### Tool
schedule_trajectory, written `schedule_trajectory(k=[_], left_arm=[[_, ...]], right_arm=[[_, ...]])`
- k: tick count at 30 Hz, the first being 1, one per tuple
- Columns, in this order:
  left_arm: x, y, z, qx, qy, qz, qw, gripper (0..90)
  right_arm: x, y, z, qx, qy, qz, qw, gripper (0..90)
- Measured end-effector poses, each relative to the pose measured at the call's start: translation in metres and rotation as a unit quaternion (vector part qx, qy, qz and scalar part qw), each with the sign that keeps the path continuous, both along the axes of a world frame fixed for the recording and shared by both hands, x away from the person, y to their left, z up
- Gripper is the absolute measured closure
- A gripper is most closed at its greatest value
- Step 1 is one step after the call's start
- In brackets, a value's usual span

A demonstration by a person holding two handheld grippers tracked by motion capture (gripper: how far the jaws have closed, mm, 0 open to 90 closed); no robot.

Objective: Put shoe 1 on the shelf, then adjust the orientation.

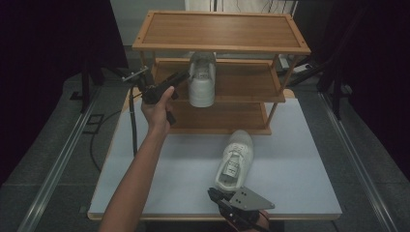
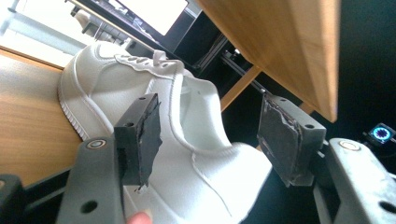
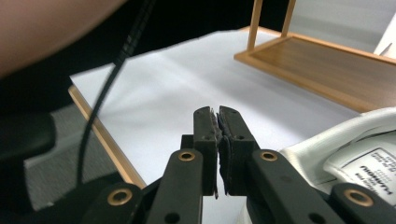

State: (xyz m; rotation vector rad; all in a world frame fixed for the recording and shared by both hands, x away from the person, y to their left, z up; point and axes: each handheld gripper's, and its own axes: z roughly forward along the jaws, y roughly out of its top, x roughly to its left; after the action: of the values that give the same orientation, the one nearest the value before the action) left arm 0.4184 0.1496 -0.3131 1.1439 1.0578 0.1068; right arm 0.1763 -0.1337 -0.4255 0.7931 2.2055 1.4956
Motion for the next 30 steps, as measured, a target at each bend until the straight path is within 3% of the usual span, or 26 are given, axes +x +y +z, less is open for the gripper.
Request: schedule_trajectory(k=[7,13,14,21,25,28,30], left_arm=[[-0.026,0.015,-0.007,0.009,-0.012,-0.002,0.9999,36.9],[-0.042,0.025,-0.018,0.025,-0.014,-0.008,0.9996,36.8],[-0.045,0.028,-0.022,0.025,-0.009,-0.012,0.9996,36.8],[-0.062,0.037,-0.042,0.025,0.002,-0.015,0.9996,36.2],[-0.074,0.041,-0.052,0.037,0.002,-0.015,0.9992,36.3],[-0.085,0.041,-0.065,0.061,0.002,-0.014,0.998,36.4],[-0.087,0.041,-0.068,0.063,0.004,-0.018,0.9978,36.5]], right_arm=[[0.002,0.019,-0.014,-0.066,-0.02,-0.014,0.9976,83.6],[0.009,0.02,-0.022,-0.092,-0.023,-0.038,0.9948,83.5],[0.011,0.02,-0.026,-0.105,-0.026,-0.046,0.9931,84.1],[0.01,0.018,-0.029,-0.108,-0.028,-0.053,0.9924,86.6],[0.007,0.013,-0.028,-0.107,-0.026,-0.057,0.9923,87.5],[0.0,0.0,-0.028,-0.104,-0.023,-0.067,0.992,87.8],[-0.001,-0.003,-0.027,-0.104,-0.021,-0.069,0.992,87.8]])
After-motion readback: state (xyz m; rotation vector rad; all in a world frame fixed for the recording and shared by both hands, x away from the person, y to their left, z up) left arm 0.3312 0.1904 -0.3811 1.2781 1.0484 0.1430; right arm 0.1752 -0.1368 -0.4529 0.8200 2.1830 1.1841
